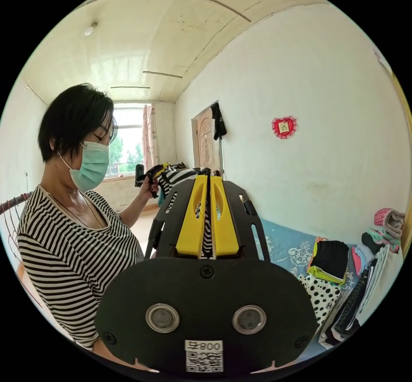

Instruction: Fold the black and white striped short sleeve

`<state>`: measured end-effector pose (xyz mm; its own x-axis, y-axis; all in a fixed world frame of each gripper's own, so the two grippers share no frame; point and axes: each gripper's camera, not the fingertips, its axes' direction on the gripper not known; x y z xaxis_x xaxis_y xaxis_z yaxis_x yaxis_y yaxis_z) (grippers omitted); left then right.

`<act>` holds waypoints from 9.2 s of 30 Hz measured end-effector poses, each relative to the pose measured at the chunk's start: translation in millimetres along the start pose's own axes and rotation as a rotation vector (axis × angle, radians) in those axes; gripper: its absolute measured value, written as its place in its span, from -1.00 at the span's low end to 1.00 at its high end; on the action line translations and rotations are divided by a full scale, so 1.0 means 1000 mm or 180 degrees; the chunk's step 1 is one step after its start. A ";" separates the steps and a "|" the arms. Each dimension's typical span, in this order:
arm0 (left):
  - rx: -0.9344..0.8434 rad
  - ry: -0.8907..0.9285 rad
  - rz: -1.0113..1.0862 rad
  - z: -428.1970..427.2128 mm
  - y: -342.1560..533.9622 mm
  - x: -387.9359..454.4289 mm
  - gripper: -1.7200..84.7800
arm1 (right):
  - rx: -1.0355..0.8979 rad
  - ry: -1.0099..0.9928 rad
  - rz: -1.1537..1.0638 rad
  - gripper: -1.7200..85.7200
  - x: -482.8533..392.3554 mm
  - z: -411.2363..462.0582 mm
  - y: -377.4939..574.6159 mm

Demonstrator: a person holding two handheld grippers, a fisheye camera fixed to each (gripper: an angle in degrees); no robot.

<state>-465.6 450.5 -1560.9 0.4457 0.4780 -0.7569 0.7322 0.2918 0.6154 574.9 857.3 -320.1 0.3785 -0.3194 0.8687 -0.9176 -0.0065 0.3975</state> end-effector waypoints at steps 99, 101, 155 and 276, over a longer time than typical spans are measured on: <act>-0.1986 -0.0991 -0.3852 -0.142 0.185 -0.808 -0.91 | -0.3423 0.0893 0.3236 -0.77 0.654 0.157 0.643; -0.1879 -0.1070 -0.4010 -0.157 0.187 -0.809 -0.91 | -0.3435 0.0873 0.3217 -0.77 0.644 0.160 0.642; -0.1553 0.0062 -0.1429 -0.007 -0.237 -0.591 -0.91 | -0.1629 0.0734 0.1586 -0.94 0.560 0.043 0.097; -0.3048 -0.1491 -0.1275 0.401 0.370 -1.210 -0.96 | -0.2747 0.1201 0.1476 -0.96 0.865 0.378 0.656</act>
<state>-526.8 -352.0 -505.6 0.5641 -0.0899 -0.8208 0.2605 0.9627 0.0736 253.9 218.5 580.3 0.1615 0.1994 0.9665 -0.6406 0.7662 -0.0510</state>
